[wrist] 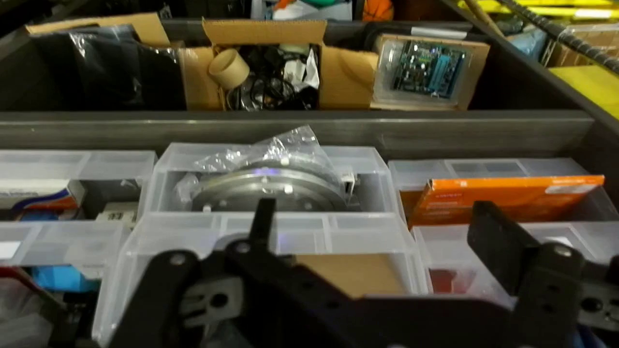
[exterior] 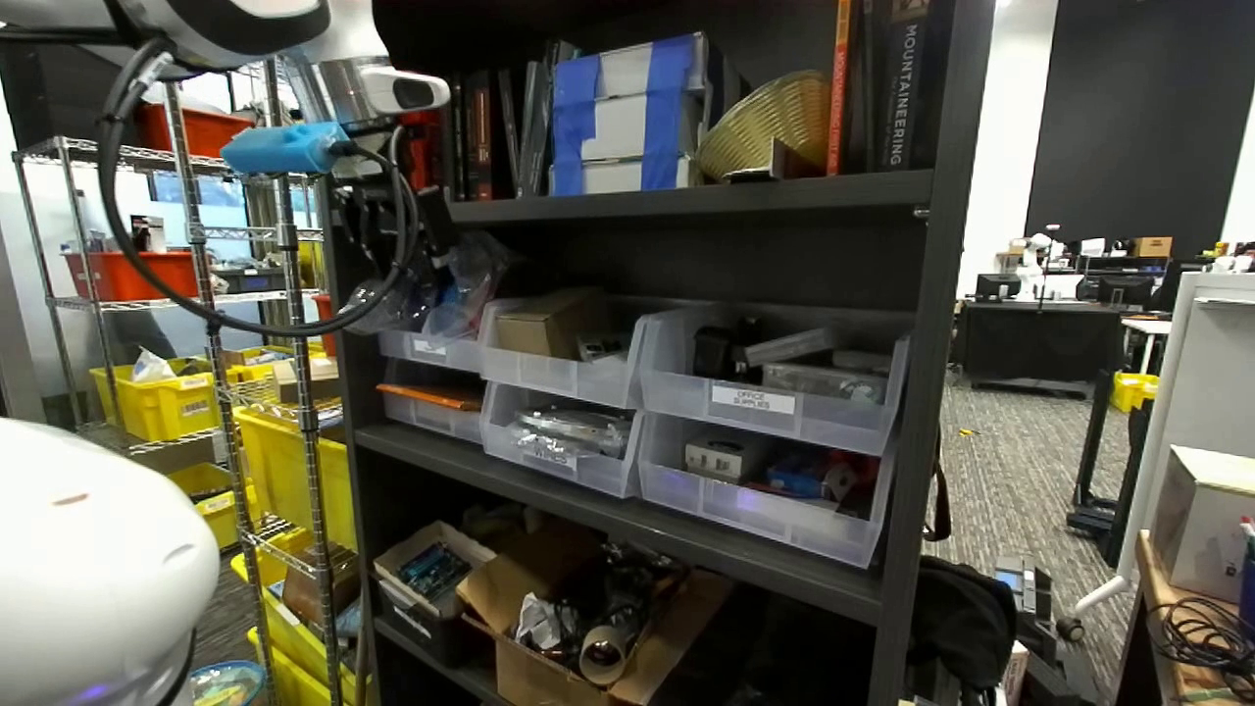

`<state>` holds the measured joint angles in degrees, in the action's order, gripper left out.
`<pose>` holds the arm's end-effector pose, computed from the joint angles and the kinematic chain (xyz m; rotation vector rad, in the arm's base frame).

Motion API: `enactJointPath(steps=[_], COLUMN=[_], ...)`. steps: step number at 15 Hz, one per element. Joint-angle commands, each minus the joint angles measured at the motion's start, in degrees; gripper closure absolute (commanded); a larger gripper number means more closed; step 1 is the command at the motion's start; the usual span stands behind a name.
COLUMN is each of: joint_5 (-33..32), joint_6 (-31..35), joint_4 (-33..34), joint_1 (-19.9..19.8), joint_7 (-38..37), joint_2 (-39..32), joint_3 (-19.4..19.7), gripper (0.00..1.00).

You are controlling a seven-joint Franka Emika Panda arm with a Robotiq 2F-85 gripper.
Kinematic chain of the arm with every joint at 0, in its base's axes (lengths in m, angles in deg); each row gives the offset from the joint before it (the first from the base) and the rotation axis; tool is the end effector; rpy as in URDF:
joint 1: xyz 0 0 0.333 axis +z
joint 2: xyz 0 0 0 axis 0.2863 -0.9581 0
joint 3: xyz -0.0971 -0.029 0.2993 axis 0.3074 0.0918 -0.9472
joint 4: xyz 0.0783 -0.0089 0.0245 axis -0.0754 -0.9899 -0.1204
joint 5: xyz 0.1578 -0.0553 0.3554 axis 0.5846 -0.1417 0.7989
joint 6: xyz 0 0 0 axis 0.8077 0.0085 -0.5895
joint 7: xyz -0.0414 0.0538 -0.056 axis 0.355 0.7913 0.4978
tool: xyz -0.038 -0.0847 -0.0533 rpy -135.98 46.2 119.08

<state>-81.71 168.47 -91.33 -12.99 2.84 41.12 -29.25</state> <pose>0.2604 0.0743 0.6088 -3.0036 -0.0320 -0.5851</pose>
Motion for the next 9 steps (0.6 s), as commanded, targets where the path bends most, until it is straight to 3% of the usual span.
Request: enactJointPath(steps=[1,9], joint_5=[0.5,1.7], joint_6=[7.6,24.9], joint_4=[0.4,1.0], joint_1=[-0.2,0.3], joint_7=[-2.5,-8.5], joint_2=[2.1,2.4], joint_3=[-2.2,-4.4], gripper=[0.0,0.0])
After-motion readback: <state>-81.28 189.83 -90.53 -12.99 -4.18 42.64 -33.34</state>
